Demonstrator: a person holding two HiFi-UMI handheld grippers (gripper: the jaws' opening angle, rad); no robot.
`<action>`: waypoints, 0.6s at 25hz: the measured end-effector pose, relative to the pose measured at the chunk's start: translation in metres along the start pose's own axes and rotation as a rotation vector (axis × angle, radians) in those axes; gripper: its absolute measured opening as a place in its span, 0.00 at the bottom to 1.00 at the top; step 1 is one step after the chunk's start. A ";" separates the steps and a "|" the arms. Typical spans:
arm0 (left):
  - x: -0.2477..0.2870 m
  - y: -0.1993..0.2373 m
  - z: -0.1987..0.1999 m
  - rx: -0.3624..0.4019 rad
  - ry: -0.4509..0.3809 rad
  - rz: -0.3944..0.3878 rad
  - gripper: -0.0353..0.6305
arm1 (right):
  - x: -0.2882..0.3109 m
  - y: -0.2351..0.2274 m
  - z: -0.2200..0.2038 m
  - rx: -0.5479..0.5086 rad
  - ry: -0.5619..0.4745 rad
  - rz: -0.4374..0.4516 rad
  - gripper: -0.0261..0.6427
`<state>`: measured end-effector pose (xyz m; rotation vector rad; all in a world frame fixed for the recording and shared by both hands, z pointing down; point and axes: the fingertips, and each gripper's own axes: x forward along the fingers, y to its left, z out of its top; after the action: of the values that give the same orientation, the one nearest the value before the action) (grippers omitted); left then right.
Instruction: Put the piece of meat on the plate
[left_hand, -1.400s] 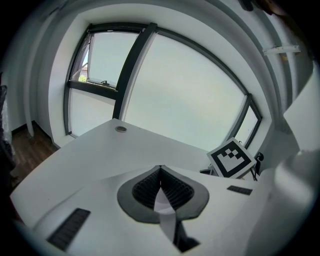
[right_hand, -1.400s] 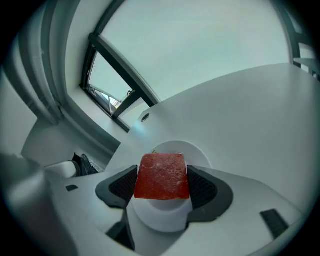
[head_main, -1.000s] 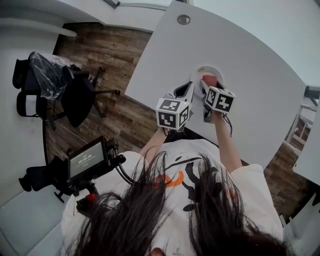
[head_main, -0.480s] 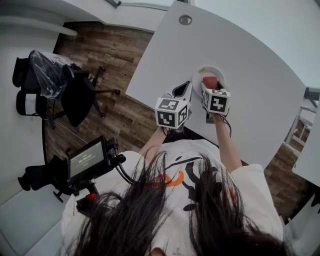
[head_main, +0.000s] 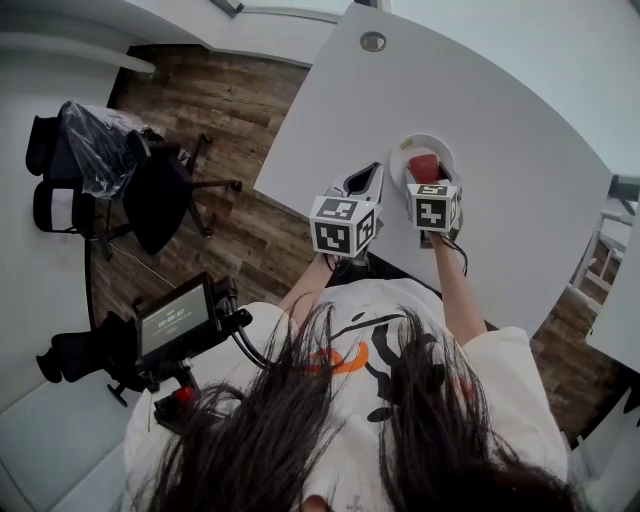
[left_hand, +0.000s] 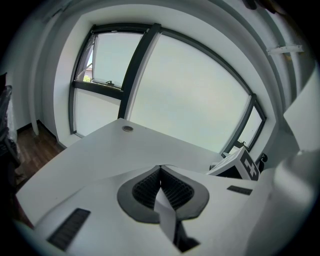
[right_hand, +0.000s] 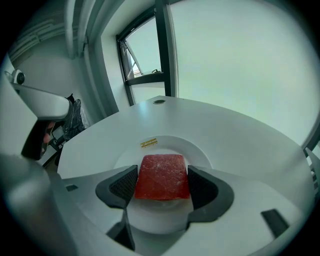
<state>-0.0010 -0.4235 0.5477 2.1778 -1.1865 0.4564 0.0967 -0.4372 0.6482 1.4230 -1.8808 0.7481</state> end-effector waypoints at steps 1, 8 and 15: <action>0.000 0.000 0.000 0.000 0.000 0.001 0.06 | 0.000 0.000 -0.001 0.000 0.001 0.000 0.50; 0.000 0.002 -0.002 0.000 0.002 0.005 0.06 | 0.002 0.002 0.000 0.003 0.015 0.015 0.51; 0.000 0.006 -0.003 -0.001 0.001 0.010 0.06 | 0.007 0.000 0.000 0.072 0.004 0.030 0.51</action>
<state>-0.0059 -0.4234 0.5521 2.1710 -1.1977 0.4616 0.0957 -0.4417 0.6536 1.4389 -1.8936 0.8403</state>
